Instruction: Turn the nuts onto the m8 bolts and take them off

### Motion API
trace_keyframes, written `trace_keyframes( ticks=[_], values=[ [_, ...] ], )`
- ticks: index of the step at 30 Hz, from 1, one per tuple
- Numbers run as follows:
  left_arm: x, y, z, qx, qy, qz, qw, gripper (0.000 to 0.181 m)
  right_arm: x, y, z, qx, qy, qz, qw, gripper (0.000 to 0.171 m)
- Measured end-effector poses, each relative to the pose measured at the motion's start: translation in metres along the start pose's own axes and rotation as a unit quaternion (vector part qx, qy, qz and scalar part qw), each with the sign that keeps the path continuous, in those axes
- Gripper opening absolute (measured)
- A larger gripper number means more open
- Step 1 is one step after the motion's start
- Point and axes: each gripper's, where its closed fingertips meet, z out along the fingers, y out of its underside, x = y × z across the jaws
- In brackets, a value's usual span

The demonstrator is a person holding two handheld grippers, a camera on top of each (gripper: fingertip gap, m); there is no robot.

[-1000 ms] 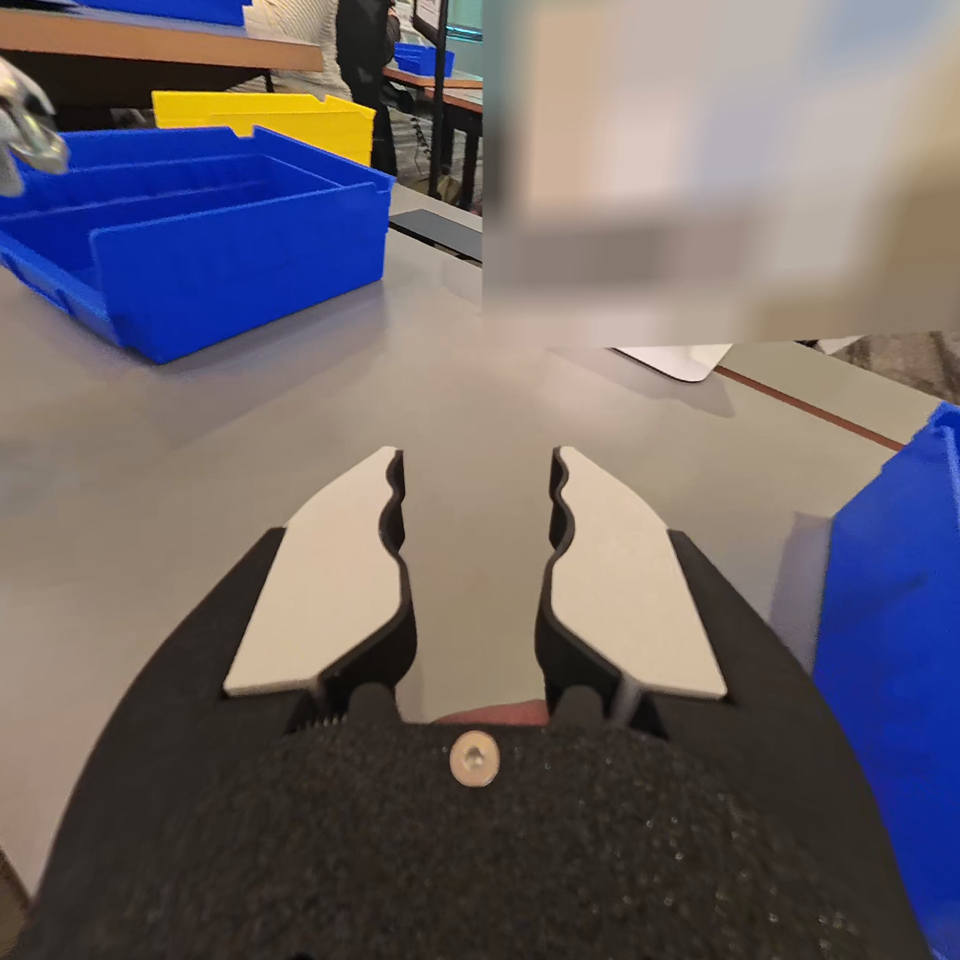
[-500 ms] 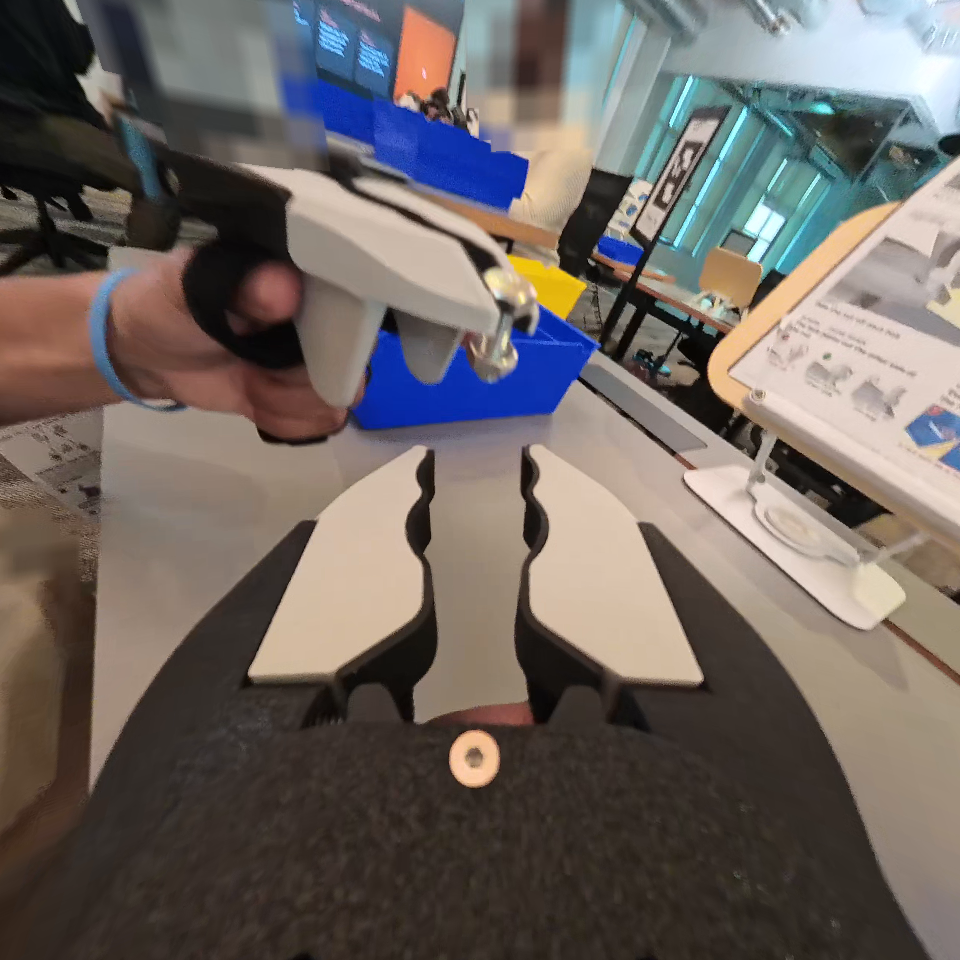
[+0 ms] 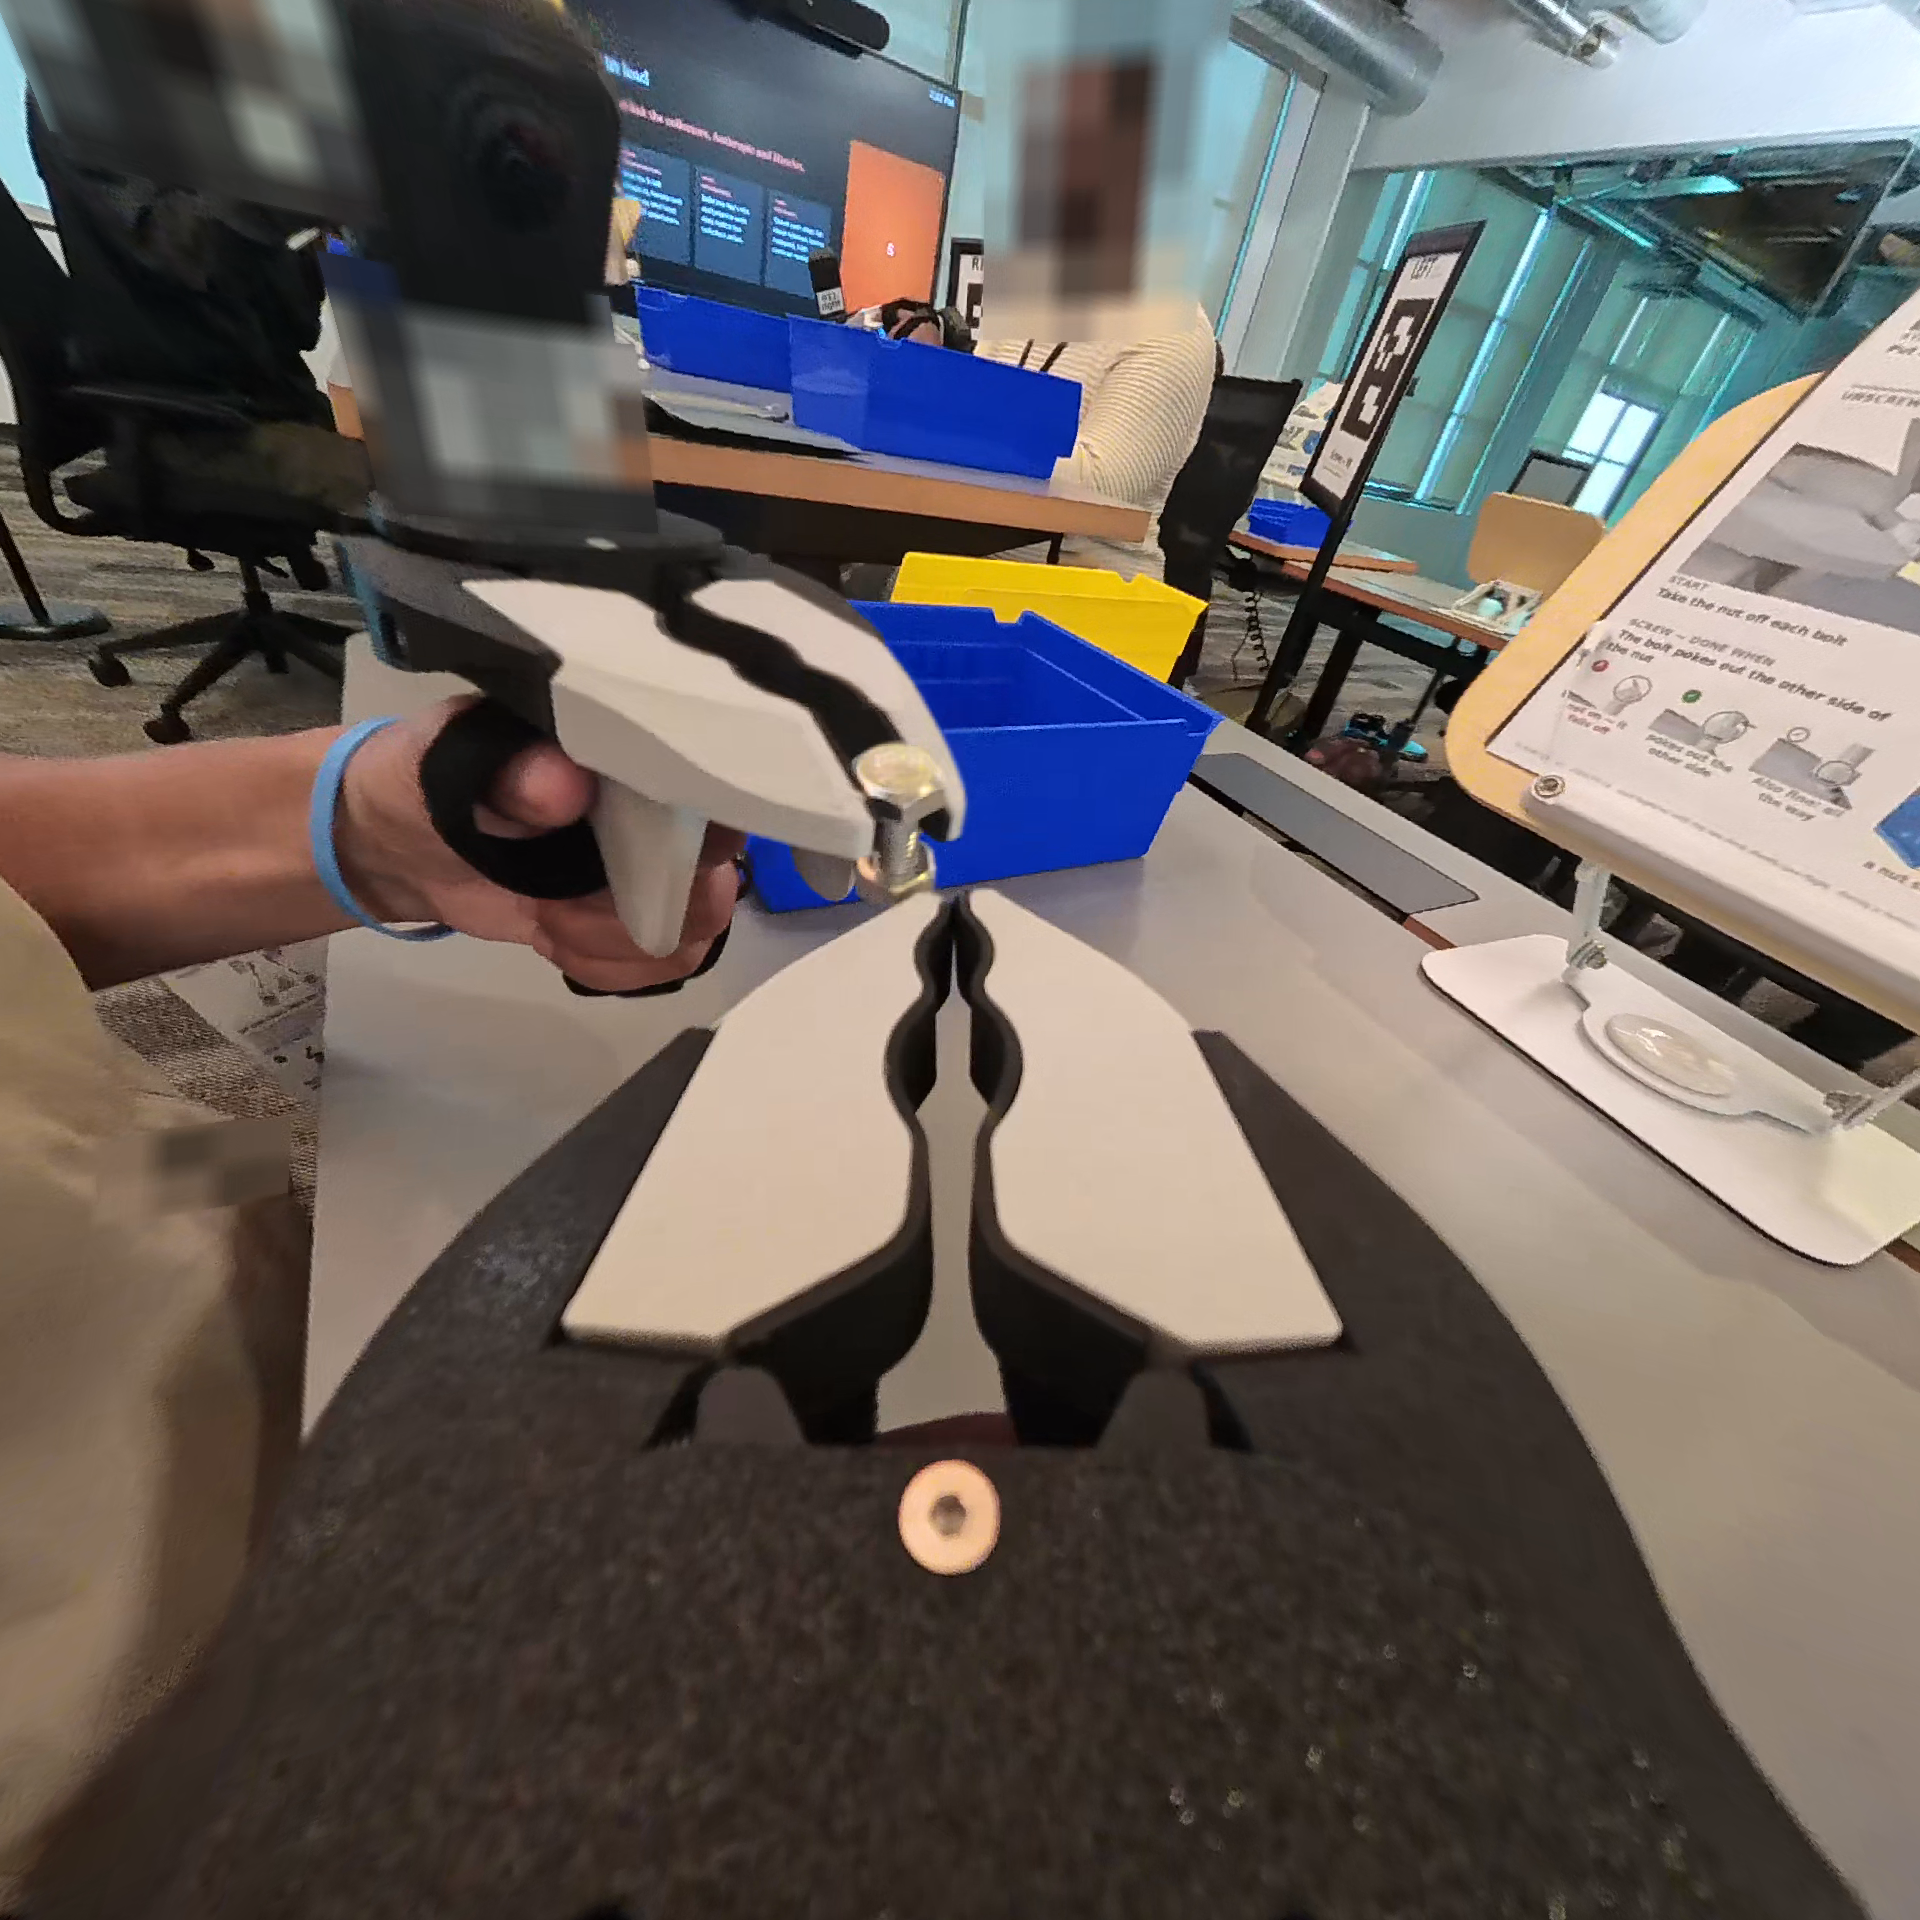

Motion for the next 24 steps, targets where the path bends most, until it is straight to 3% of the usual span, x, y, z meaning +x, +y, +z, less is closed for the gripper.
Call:
trace_keyframes(
  ticks=[6, 9, 11, 17, 24],
  values=[
    [0.005, -0.008, -0.003, 0.024, 0.009, -0.012, 1.0, 0.014, -0.008, 0.013, -0.004, -0.014, -0.028, -0.025, 0.999, 0.0],
    [0.008, -0.014, -0.002, 0.041, 0.025, -0.032, 0.998, 0.013, -0.022, 0.01, 0.002, 0.008, -0.037, -0.03, 0.999, 0.025],
    [0.012, -0.012, 0.0, 0.039, 0.042, -0.046, 0.997, 0.013, -0.025, 0.003, 0.003, 0.031, -0.031, -0.035, 0.998, 0.03],
    [0.022, -0.006, 0.0, 0.039, 0.076, -0.064, 0.994, 0.014, -0.023, 0.001, 0.001, 0.034, -0.038, -0.017, 0.999, 0.01],
    [0.022, 0.003, 0.001, 0.005, 0.066, -0.03, 0.997, 0.014, -0.023, 0.012, -0.001, -0.004, -0.054, -0.029, 0.998, 0.009]
  ],
)
